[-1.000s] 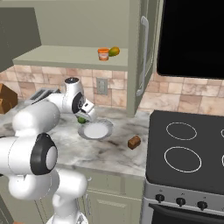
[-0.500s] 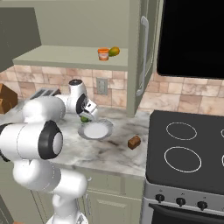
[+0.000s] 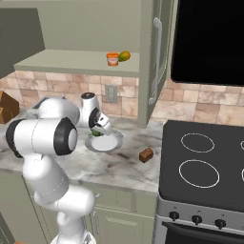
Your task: Pick the avocado and bread from the counter and place them on the plate. Then pick the jam from the cabinet and place it next to the plate. Lastly close the cabinet door.
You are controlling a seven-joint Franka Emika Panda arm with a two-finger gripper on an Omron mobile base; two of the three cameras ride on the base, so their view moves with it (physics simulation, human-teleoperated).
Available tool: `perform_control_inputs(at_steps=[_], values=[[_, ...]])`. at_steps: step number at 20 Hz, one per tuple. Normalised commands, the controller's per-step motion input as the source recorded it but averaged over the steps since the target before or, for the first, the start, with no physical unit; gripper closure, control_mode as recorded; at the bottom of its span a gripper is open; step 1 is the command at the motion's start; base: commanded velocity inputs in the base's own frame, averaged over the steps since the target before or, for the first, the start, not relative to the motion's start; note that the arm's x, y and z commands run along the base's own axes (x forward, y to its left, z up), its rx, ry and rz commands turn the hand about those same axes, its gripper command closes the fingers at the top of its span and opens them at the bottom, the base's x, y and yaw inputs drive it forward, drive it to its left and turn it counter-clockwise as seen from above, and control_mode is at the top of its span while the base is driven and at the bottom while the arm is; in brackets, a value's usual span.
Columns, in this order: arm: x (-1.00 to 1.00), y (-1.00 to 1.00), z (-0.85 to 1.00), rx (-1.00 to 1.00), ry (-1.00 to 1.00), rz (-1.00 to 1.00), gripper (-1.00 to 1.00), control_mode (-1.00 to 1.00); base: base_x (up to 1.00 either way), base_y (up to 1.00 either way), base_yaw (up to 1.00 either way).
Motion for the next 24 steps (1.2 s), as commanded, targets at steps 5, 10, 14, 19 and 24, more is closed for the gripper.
perform_control_inputs(at_steps=[5,10,14,19,24], values=[[0.31,-0.07,-0.35,0.01,0.00,0.00,1.00,-1.00,0.00,0.00,0.00],[0.16,-0.07,-0.21,0.00,-0.01,0.00,-1.00,-1.00,0.00,0.00,0.00],[0.00,0.00,0.00,0.00,0.00,0.00,-1.00,-1.00,0.00,0.00,0.00],[0.00,0.00,0.03,0.02,0.00,0.00,-1.00,-1.00,0.00,0.00,0.00],[0.00,0.00,0.33,0.06,0.00,-0.01,-1.00,-1.00,0.00,0.00,0.00]])
